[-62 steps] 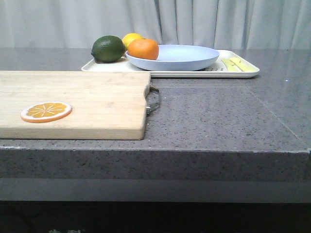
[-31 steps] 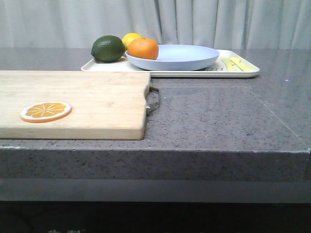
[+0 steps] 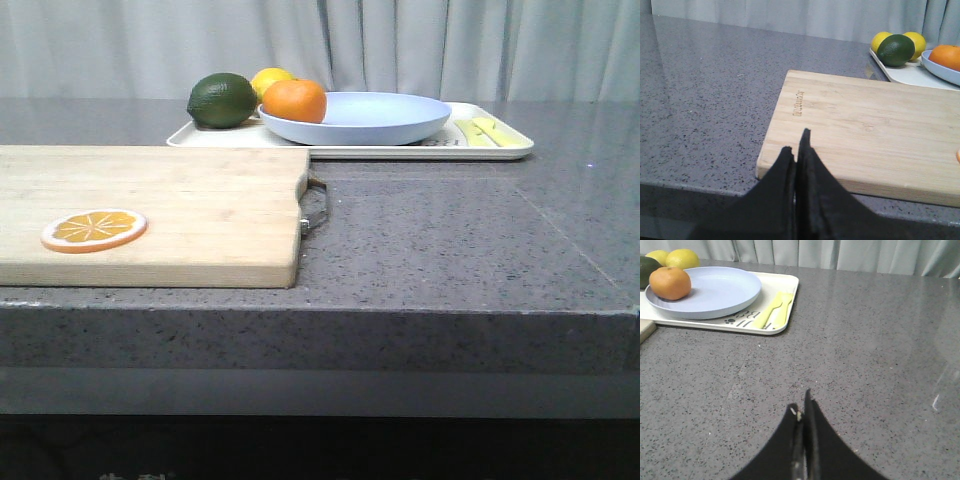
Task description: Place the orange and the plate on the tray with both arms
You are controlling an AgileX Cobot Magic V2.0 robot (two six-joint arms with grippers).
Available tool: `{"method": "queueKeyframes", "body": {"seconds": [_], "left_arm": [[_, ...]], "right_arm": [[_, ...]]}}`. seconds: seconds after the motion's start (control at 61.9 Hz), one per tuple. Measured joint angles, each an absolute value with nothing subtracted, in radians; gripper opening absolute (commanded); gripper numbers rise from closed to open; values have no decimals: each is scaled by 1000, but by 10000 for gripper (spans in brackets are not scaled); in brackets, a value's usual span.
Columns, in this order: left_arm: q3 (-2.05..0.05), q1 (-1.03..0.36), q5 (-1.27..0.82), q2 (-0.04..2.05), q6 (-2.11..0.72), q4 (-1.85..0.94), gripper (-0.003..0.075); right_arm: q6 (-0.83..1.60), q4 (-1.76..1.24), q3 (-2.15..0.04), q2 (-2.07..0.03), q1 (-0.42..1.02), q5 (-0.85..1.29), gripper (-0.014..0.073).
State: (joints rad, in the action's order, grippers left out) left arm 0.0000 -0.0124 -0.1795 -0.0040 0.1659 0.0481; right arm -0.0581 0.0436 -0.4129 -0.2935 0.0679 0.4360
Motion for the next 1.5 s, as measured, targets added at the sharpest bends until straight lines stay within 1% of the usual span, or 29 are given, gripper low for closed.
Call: {"method": "queueKeyframes", "body": {"seconds": [0.711,0.792,0.872,1.018,1.276,1.389,1.502], "left_arm": [[0,-12,-179,-4,166,47,-18],[0,-12,-179,-4,166,47,-18],[0,-12,-179,-4,166,47,-18],[0,-12,-179,-4,166,47,-18],[0,-12,-179,-4,166,47,-18],[0,-12,-179,-4,166,47,-18],[0,-12,-179,-4,166,47,-18]], "right_arm": [[-58,44,-413,-293,68,436,-61],[-58,54,-400,-293,68,406,-61],[-56,68,-364,-291,68,340,-61],[-54,69,-227,-228,68,224,-61],[-54,34,-4,-48,68,212,-61],[-54,21,27,4,68,212,-61],[-54,15,27,8,68,214,-61]]}}
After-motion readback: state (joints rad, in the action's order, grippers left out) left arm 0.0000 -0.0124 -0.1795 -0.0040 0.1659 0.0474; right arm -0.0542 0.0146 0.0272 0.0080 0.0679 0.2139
